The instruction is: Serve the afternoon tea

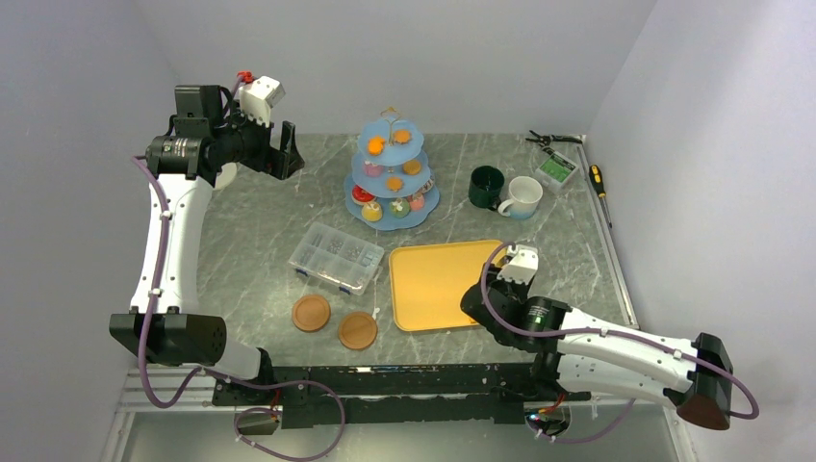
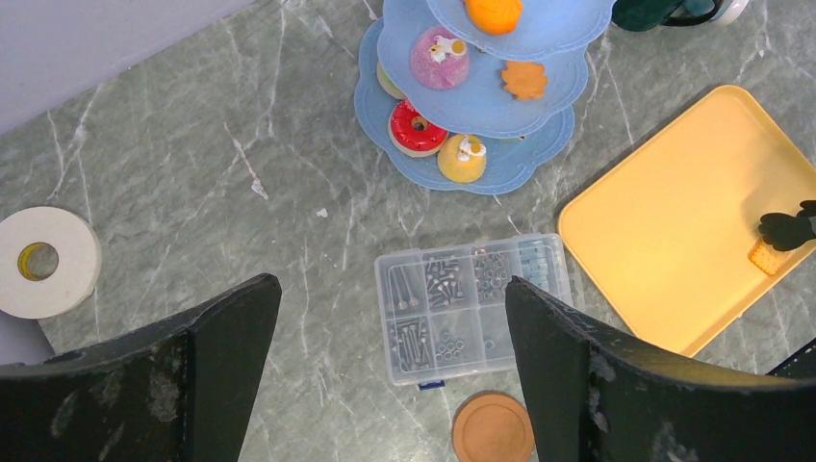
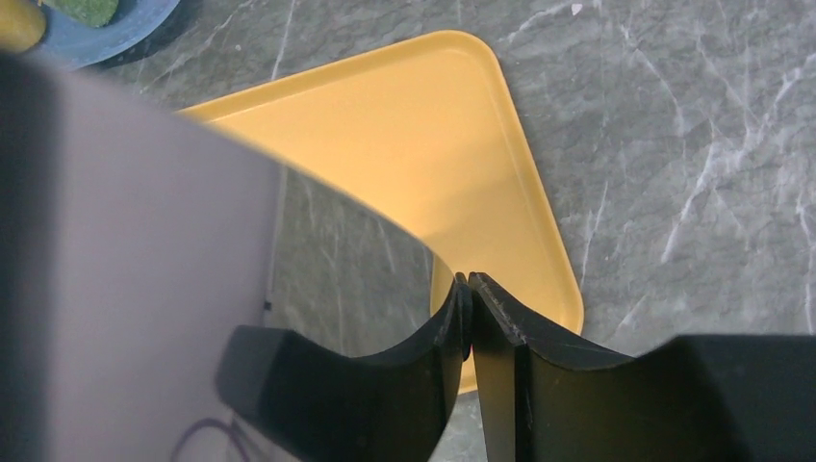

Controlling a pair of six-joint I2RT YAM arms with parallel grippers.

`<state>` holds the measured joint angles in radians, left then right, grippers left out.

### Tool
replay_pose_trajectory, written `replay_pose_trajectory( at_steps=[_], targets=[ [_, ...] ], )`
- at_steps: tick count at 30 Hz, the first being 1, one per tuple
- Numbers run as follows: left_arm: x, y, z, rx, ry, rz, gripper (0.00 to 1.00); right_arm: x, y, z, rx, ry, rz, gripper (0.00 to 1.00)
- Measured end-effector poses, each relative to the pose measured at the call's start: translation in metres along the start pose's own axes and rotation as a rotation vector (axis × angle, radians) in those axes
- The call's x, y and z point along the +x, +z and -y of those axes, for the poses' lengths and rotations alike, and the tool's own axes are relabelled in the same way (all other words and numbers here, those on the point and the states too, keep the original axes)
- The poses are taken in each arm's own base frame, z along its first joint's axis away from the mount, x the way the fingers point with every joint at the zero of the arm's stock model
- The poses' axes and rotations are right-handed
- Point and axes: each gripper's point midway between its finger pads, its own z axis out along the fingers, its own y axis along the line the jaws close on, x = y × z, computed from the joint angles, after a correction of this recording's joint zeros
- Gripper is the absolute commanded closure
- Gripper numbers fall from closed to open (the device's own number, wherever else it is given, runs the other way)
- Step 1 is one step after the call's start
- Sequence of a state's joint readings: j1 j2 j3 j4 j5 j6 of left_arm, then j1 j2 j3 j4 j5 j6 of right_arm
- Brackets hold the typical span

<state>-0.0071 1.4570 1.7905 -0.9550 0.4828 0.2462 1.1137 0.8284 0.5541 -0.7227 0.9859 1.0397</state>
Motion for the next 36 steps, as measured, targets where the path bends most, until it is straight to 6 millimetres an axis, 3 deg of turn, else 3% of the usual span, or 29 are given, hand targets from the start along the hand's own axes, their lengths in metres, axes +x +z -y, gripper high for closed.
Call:
replay_pose_trajectory(
  at_steps=[9,16,27,36],
  targets=[
    [0.0,0.0,0.0,0.0,0.0,0.0,0.07,0.017,0.003,0.004,0.002,0.064,-0.032,0.43],
    [0.0,0.0,0.0,0.0,0.0,0.0,0.07,0.022,0.006,-0.005,-0.009,0.082,-0.037,0.44],
    [0.0,0.0,0.0,0.0,0.0,0.0,0.07,0.026,0.007,-0.055,-0.161,0.033,-0.024,0.43],
    [0.0,0.0,0.0,0.0,0.0,0.0,0.07,0.026,0.007,-0.069,-0.21,0.01,-0.03,0.41]
  ],
)
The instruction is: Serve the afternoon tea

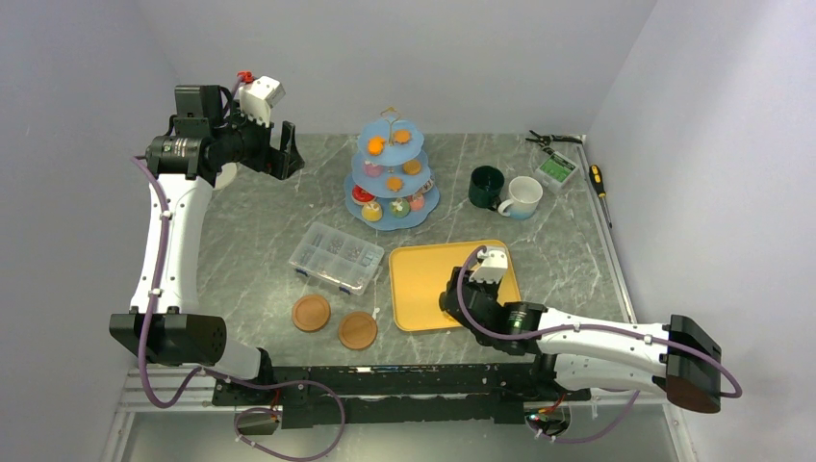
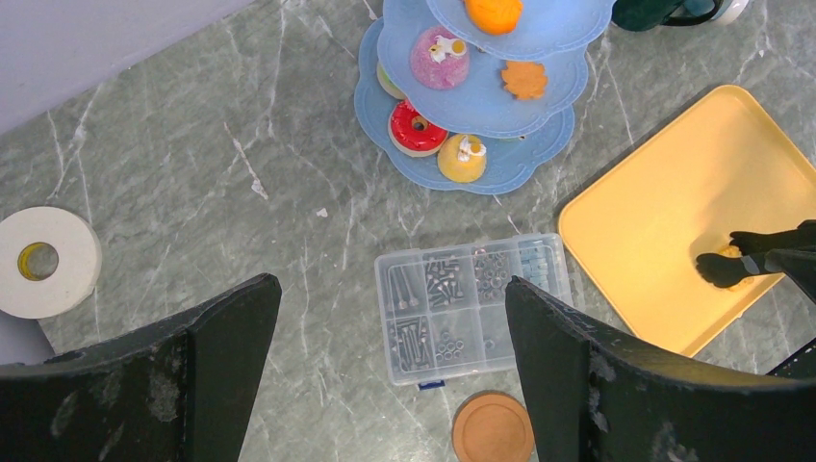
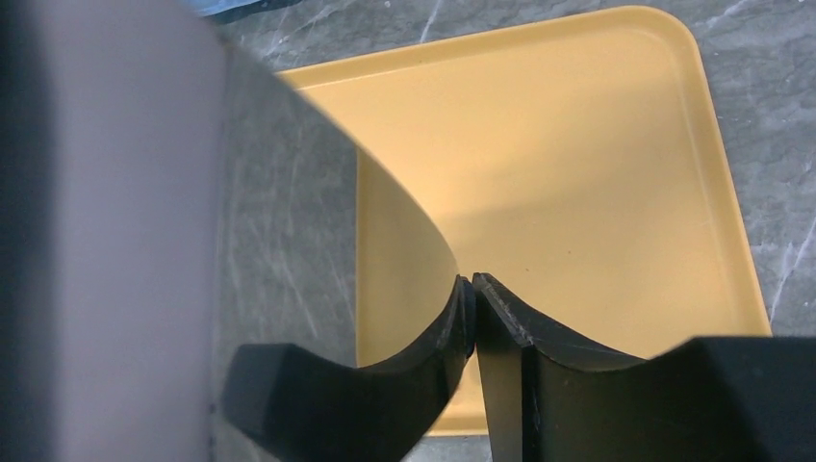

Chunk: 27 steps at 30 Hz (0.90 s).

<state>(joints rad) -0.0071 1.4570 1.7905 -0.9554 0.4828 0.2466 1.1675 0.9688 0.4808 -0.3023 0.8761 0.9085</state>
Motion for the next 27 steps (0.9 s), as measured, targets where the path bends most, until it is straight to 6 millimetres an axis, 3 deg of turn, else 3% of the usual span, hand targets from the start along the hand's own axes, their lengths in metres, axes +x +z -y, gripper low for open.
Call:
replay_pose_trajectory(
  at_steps=[10,13,17,27],
  targets=[
    [0.0,0.0,0.0,0.0,0.001,0.0,0.07,0.011,-0.011,-0.006,0.011,-0.02,-0.005,0.43],
    [0.0,0.0,0.0,0.0,0.001,0.001,0.07,0.012,-0.012,-0.009,0.026,-0.041,0.006,0.49],
    [0.0,0.0,0.0,-0.001,0.001,0.001,0.07,0.011,-0.012,-0.01,0.03,-0.036,0.017,0.66],
    [-0.001,-0.002,0.001,-0.002,0.006,0.006,0.07,-0.001,-0.012,-0.017,-0.015,-0.116,0.045,0.72]
  ],
)
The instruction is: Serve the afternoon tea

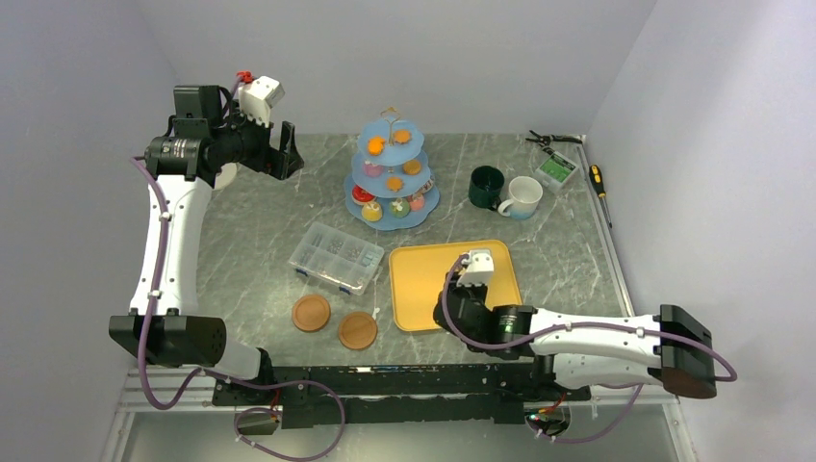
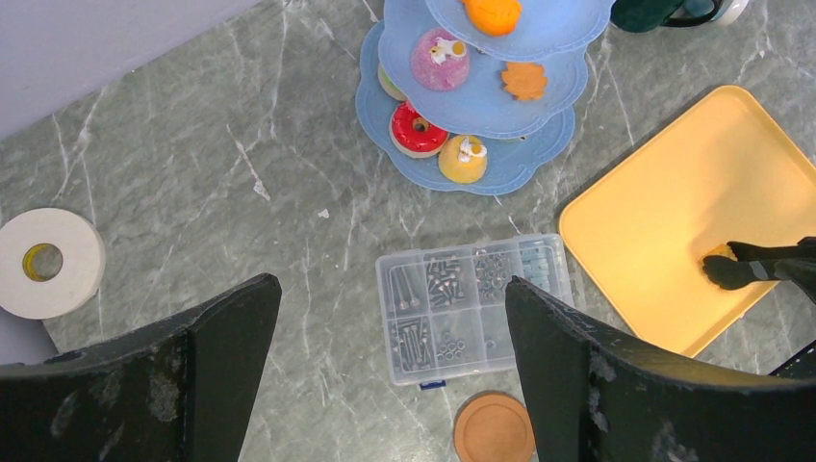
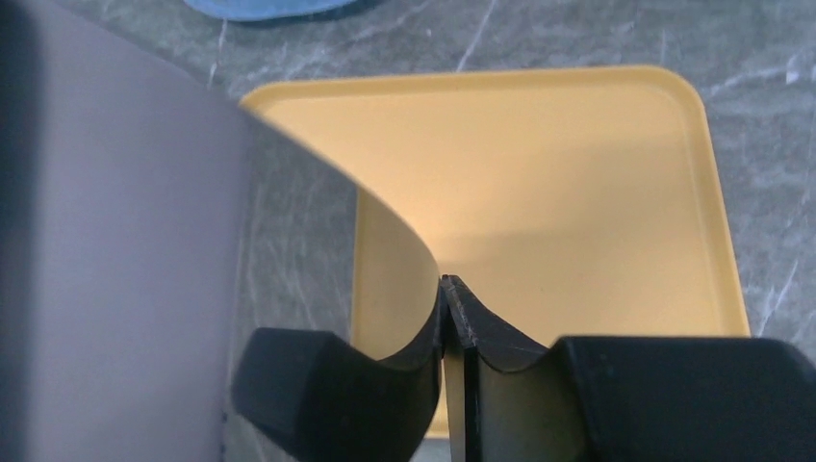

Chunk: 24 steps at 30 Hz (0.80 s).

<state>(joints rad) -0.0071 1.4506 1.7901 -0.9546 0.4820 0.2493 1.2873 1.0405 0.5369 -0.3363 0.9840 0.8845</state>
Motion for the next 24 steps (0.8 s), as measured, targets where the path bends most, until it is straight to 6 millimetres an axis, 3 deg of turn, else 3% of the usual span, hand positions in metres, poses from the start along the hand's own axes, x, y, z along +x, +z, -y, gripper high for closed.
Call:
replay_pose_trajectory(
  at_steps=[4,8,12,17,20,24],
  targets=[
    [0.0,0.0,0.0,0.0,-0.002,0.0,0.07,-0.023,0.009,-0.002,-0.025,-0.011,0.031,0.72],
    [0.0,0.001,0.0,-0.001,-0.004,0.003,0.07,-0.072,0.022,-0.004,-0.04,-0.001,0.085,0.72],
    [0.004,0.005,-0.001,0.001,-0.013,-0.005,0.07,-0.159,0.034,-0.017,-0.087,0.04,0.197,0.71],
    [0.012,0.01,-0.001,0.005,-0.031,-0.02,0.07,-0.276,0.056,-0.052,-0.18,0.047,0.349,0.71],
    [0.013,0.011,-0.001,0.005,-0.04,-0.02,0.07,-0.317,0.077,-0.074,-0.227,0.023,0.396,0.7],
    [0.011,0.011,-0.002,0.004,-0.042,-0.016,0.06,-0.335,0.115,-0.099,-0.277,-0.017,0.392,0.69]
  ],
)
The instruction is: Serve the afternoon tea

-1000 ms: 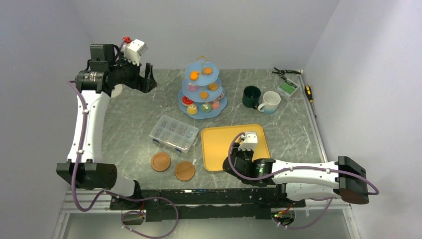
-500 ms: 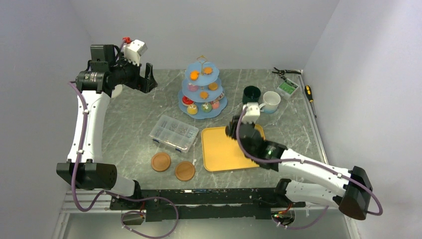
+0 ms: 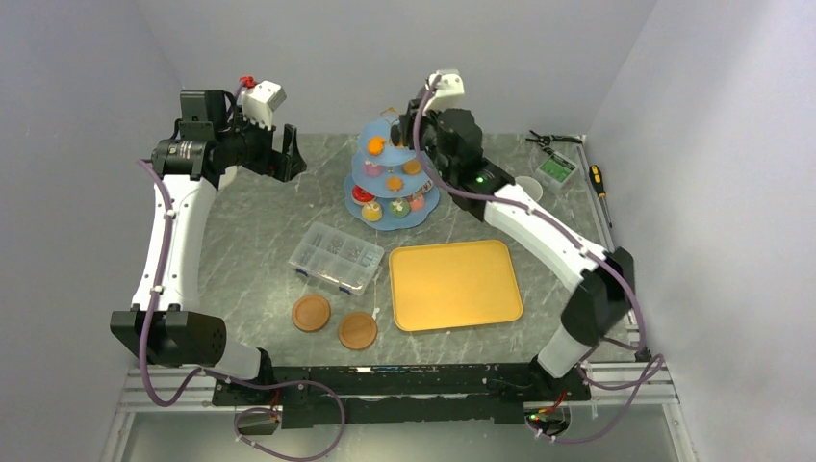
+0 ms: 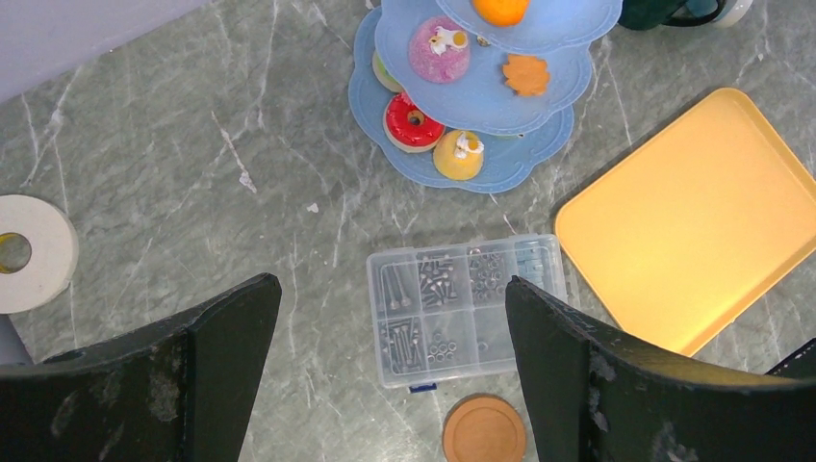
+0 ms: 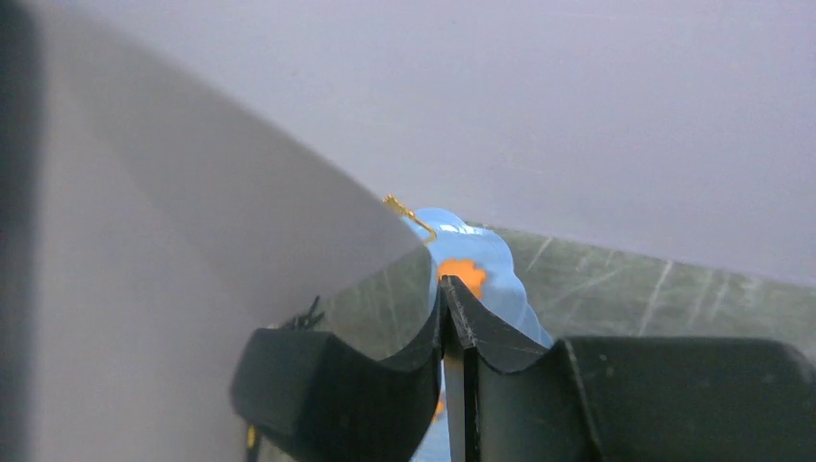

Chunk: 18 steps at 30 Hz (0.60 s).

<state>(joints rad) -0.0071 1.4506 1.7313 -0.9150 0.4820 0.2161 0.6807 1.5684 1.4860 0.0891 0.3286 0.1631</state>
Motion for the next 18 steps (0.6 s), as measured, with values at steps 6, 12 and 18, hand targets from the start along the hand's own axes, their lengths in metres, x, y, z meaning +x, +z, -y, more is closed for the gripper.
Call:
replay_pose_trajectory(
  at_steps=[6,12,18],
  targets=[
    [0.001,0.003,-0.001,-0.002,0.001,0.003,0.07,0.028,0.041,-0.009,-0.044,-0.033,-0.07,0.68],
    [0.005,0.005,-0.002,0.0,-0.003,-0.005,0.07,0.041,0.043,-0.011,-0.063,-0.047,-0.105,0.6],
    [0.005,0.005,-0.002,0.001,-0.005,-0.005,0.07,0.04,0.044,-0.007,-0.058,-0.05,-0.104,0.51]
  ],
)
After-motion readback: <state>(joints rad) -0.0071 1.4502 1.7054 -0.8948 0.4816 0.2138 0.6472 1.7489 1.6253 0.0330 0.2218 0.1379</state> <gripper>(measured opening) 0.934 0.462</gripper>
